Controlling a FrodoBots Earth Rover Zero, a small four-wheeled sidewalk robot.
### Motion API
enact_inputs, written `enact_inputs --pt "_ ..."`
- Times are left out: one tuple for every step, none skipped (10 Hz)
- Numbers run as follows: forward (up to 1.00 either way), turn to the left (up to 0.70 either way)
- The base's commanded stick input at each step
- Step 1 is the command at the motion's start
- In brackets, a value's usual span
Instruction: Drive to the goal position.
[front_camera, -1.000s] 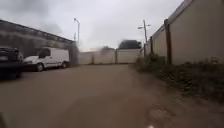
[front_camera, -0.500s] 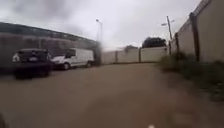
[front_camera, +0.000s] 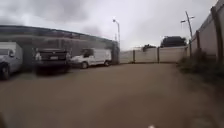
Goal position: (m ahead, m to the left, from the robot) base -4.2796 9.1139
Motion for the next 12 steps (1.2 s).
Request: enact_inputs --pt "0.0 0.45" --pt "0.0 0.45" --pt "0.0 0.45" --pt "0.0 0.45" --pt "0.0 0.45" --pt "0.0 0.45" --pt "0.0 0.45" --pt "0.0 0.45" --pt "0.0 0.45" --pt "0.0 0.45" --pt "0.0 0.45" --pt "0.0 0.45"
